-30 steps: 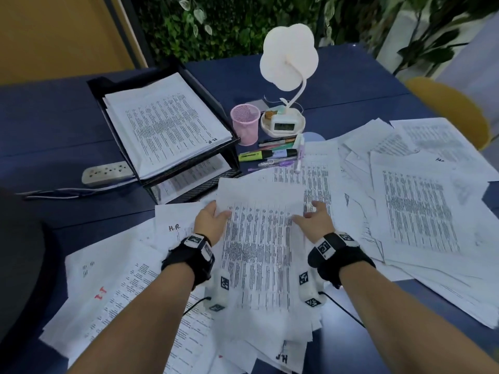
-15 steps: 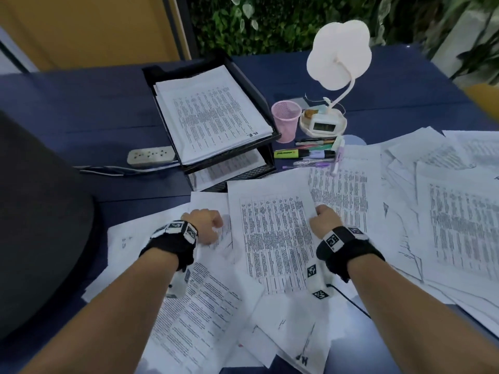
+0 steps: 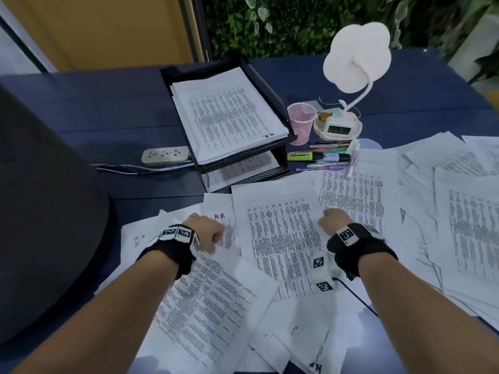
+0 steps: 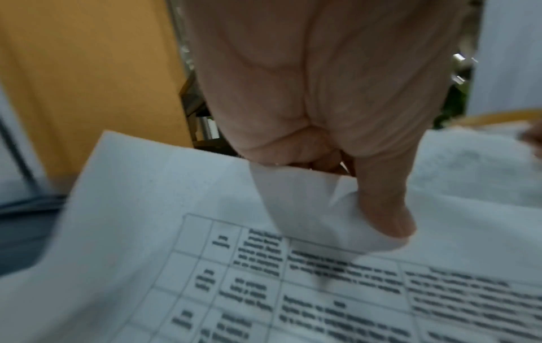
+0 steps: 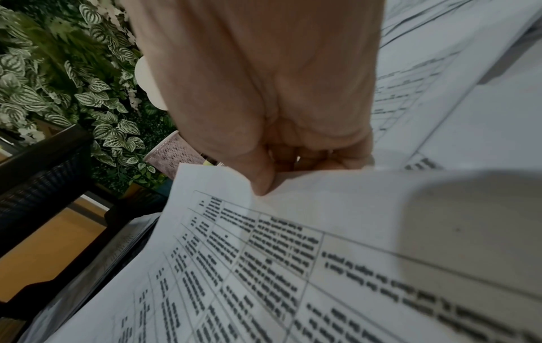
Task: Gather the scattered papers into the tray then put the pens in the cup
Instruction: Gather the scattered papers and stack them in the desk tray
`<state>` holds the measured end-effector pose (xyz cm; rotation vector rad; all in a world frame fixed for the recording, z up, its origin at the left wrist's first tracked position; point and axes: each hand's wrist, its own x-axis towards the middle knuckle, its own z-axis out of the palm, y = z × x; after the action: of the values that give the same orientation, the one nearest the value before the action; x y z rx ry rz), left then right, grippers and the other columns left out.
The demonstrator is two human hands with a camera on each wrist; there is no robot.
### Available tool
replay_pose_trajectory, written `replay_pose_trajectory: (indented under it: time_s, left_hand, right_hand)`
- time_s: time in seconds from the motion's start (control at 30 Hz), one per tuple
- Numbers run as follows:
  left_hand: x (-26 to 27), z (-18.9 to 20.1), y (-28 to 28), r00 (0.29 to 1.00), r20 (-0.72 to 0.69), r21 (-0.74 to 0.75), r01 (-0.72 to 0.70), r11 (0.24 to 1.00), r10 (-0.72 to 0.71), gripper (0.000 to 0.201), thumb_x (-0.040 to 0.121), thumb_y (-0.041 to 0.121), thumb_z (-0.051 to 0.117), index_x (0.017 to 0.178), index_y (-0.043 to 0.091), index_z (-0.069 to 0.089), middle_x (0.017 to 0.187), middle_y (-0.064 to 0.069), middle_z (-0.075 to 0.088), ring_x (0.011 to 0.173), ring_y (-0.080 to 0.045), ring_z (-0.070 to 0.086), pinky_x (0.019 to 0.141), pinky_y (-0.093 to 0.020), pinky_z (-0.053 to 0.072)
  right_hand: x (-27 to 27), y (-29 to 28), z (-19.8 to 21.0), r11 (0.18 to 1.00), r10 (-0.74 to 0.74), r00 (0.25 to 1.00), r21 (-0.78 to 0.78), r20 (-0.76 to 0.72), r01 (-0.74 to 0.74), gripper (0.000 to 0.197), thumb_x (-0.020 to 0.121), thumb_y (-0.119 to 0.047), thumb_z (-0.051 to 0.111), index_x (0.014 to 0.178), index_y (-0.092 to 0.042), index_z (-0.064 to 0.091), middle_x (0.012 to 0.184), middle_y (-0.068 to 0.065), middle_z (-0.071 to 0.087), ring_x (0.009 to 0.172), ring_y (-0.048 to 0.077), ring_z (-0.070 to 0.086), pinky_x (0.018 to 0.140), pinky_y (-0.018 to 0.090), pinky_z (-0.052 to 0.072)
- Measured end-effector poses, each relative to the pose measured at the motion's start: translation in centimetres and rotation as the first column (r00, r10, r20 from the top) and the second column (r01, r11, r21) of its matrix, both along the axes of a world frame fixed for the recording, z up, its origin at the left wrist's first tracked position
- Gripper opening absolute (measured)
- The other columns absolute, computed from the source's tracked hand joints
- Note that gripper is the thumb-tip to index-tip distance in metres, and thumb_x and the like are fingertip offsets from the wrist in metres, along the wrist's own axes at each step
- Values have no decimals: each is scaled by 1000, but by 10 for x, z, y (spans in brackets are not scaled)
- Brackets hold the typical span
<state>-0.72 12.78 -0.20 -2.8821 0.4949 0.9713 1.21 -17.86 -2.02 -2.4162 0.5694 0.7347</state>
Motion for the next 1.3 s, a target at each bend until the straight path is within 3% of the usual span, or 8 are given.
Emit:
replay_pose_trajectory:
  time_s: [0.23, 0.53, 0.63, 0.77, 0.9, 1.0, 1.1, 1.3]
  left_hand:
    - [23, 10, -14, 950, 23, -400, -275, 874, 310, 4, 88, 17, 59, 90, 20, 62, 90, 0, 62, 82, -20, 56, 67, -24, 41]
    - [16, -15, -18, 708, -28, -537, -606, 587, 706, 31, 95, 18, 53, 122, 4, 49, 121, -17, 57, 100, -30, 54, 75, -25, 35]
    - [7, -26, -32, 661, -101, -610, -632, 479, 743, 35, 94, 12, 52, 128, 8, 44, 123, -17, 57, 100, -31, 56, 78, -30, 41]
    - [3, -37, -57, 786, -79, -519, -558, 648, 614, 44, 97, 9, 44, 141, 8, 37, 135, -18, 50, 119, -32, 50, 96, -32, 40]
    - [9, -33, -60, 885, 9, -427, -418, 802, 466, 14, 93, 5, 41, 92, 3, 55, 89, -19, 50, 85, -34, 57, 71, -33, 44]
    - [10, -31, -42, 891, 84, -385, -384, 839, 446, 29, 91, 7, 41, 113, 1, 60, 109, -25, 54, 102, -39, 56, 84, -37, 46]
    - [4, -25, -24, 813, 211, -299, -475, 828, 542, 37, 90, 20, 51, 127, 21, 52, 128, -10, 48, 119, -30, 47, 99, -41, 41]
    - [-8, -23, 22, 530, 234, -257, -775, 578, 815, 47, 86, 28, 50, 131, 20, 38, 135, -14, 42, 126, -35, 39, 103, -48, 34]
  right_hand:
    - [-12, -18, -1, 980, -89, 994, 182, 56, 77, 19, 89, -4, 45, 92, -8, 64, 95, 14, 64, 77, 25, 57, 66, 28, 41]
    - [-14, -21, 2, 981, -119, 992, 163, 51, 109, 30, 95, -5, 41, 119, -1, 57, 121, 18, 58, 96, 29, 54, 76, 30, 40]
    - [-15, -19, 5, 985, -129, 989, 122, 68, 120, 38, 98, -6, 39, 134, 4, 45, 139, 20, 46, 125, 32, 46, 101, 32, 36]
    - [-15, -21, 4, 984, -119, 989, 145, 84, 106, 40, 97, -4, 40, 136, 6, 41, 138, 20, 46, 127, 30, 45, 104, 32, 35]
    - [-16, -21, -3, 970, -175, 982, 182, 71, 160, 25, 94, -14, 52, 113, 3, 53, 104, 14, 55, 91, 27, 53, 75, 31, 40]
    - [-10, -20, -1, 980, -143, 989, 147, 44, 135, 38, 94, -8, 51, 130, 3, 45, 132, 19, 51, 117, 33, 52, 95, 37, 43]
    - [-8, -16, 9, 992, -86, 996, 95, -6, 86, 54, 97, -6, 45, 146, -1, 26, 150, 16, 33, 133, 31, 39, 101, 31, 37]
    - [-6, -8, 16, 996, -1, 1000, 90, 4, 1, 45, 95, 1, 40, 139, -2, 37, 141, 14, 44, 126, 31, 44, 96, 30, 38]
